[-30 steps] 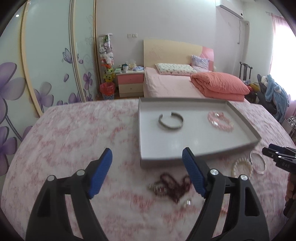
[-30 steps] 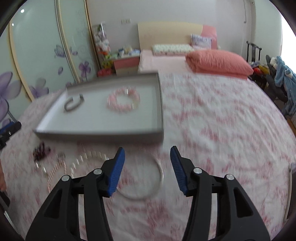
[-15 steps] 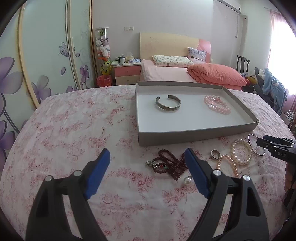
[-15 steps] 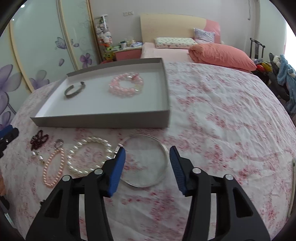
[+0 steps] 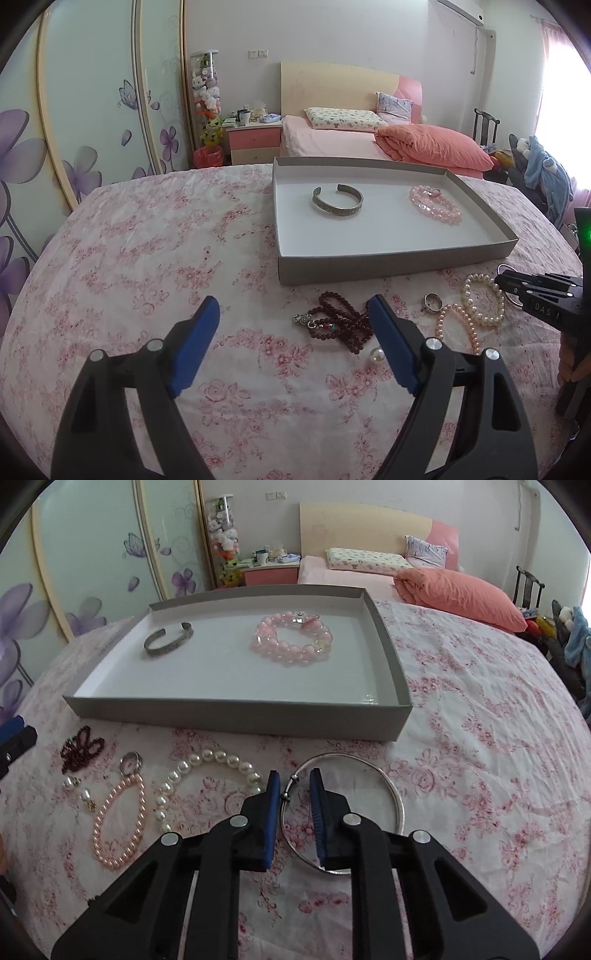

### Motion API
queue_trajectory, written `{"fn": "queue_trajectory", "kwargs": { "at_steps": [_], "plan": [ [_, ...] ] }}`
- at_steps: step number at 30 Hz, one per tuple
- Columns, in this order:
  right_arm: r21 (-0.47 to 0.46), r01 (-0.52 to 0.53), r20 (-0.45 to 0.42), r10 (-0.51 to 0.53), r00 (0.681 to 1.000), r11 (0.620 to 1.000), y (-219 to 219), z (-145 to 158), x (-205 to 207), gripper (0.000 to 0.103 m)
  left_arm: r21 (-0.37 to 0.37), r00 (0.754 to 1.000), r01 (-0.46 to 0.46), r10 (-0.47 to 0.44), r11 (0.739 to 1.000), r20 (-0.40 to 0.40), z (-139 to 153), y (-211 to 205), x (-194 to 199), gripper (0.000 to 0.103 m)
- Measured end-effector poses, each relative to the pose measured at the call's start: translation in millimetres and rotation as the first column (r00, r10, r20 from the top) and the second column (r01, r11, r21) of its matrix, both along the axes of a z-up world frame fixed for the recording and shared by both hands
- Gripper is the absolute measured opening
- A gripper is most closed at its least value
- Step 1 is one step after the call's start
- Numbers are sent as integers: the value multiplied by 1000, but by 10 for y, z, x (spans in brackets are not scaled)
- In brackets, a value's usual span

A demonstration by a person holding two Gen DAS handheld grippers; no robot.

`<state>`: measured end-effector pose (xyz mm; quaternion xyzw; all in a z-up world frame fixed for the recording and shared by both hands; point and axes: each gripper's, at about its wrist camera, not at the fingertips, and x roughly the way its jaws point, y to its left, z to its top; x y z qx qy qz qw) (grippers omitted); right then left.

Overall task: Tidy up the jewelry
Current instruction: 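Grasp the large silver hoop bangle with the right gripper, then grasp the dark red bead necklace with the left gripper while the right gripper holds the hoop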

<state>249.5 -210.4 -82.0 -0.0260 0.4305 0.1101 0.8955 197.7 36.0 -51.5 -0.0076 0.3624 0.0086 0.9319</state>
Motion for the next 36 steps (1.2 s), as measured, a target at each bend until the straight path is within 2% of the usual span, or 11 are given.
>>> {"fn": "queue_trajectory", "kwargs": {
  "at_steps": [5, 15, 20, 23, 26, 29, 31, 32, 34, 36],
  "plan": [
    [-12, 8, -6, -8, 1000, 1000, -32, -7, -44, 7, -1, 1000, 24, -24, 1000, -10, -29, -30, -10, 84],
    [34, 58, -5, -58, 998, 998, -196, 7, -35, 7, 69, 994, 83, -78, 994, -75, -186, -272, 124, 87],
    [40, 57, -13, -57, 998, 998, -213, -12, -27, 7, 40, 989, 73, -68, 997, -128, -262, -318, 326, 87],
    [44, 58, -16, -57, 998, 997, -221, -18, -20, 7, 69, 983, 72, -59, 995, -176, -347, -379, 435, 87],
    [49, 56, -17, -55, 998, 997, -225, -22, -19, 7, 57, 977, 61, -48, 997, -207, -412, -375, 494, 87],
    [51, 56, -17, -55, 998, 997, -229, -21, -17, 7, 19, 976, 44, -39, 999, -214, -409, -346, 517, 73],
    [55, 58, -15, -57, 998, 997, -233, -12, -18, 7, 16, 977, 48, -44, 999, -210, -393, -341, 521, 56],
    [61, 60, -13, -59, 998, 996, -241, -7, -20, 7, 14, 977, 48, -44, 999, -209, -389, -339, 519, 52],
    [73, 64, -9, -64, 998, 995, -258, 22, -24, 7, 3, 977, 48, -47, 999, -207, -374, -326, 519, 33],
    [92, 71, -2, -71, 997, 993, -293, 55, -29, 7, -21, 978, 49, -53, 999, -203, -354, -290, 523, 24]
  ]
}}
